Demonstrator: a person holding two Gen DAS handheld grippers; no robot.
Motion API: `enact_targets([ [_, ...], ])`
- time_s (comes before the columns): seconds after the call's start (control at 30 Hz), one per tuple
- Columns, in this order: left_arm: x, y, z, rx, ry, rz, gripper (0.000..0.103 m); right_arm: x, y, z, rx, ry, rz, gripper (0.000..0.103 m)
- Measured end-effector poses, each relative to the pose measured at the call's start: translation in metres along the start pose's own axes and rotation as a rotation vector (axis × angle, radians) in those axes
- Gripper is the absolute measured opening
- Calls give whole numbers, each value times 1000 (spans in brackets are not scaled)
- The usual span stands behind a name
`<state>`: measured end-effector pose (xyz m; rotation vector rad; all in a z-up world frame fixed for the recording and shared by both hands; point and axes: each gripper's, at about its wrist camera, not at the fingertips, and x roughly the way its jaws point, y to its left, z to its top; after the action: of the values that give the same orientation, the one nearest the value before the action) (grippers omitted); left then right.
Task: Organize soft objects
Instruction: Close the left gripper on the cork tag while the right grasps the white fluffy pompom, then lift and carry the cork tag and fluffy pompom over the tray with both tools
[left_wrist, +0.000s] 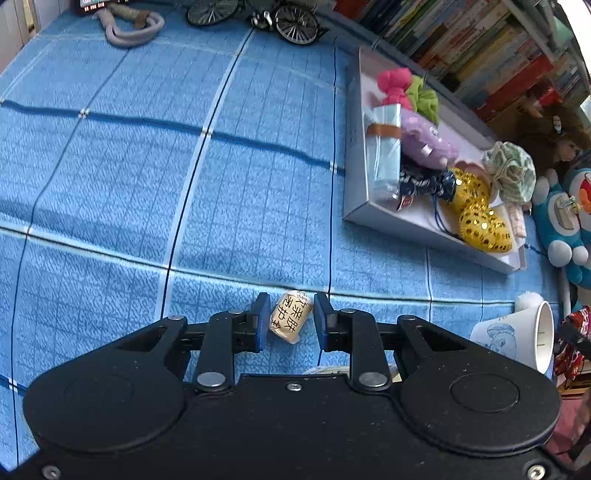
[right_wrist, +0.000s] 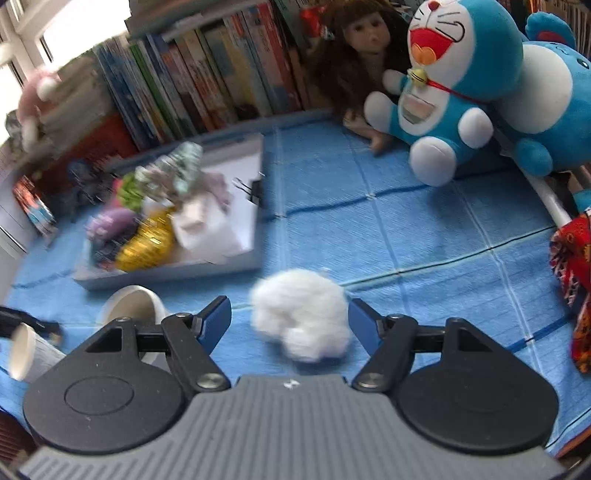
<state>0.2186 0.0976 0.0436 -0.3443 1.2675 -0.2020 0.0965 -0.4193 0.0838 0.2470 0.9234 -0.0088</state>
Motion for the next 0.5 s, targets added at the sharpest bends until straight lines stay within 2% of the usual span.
enact_targets([
  [0.1,-7,-4,2,15,-29,4,23,8,6,-10,-81,-17,-32,80],
  [0.27,-16,-12,6,30,-58,7,23,26,6,-12,-116,-3,-3,86],
  [0.5,-26,-28,9,61,-84,9,23,56,9,-16,-157,12,27,88],
])
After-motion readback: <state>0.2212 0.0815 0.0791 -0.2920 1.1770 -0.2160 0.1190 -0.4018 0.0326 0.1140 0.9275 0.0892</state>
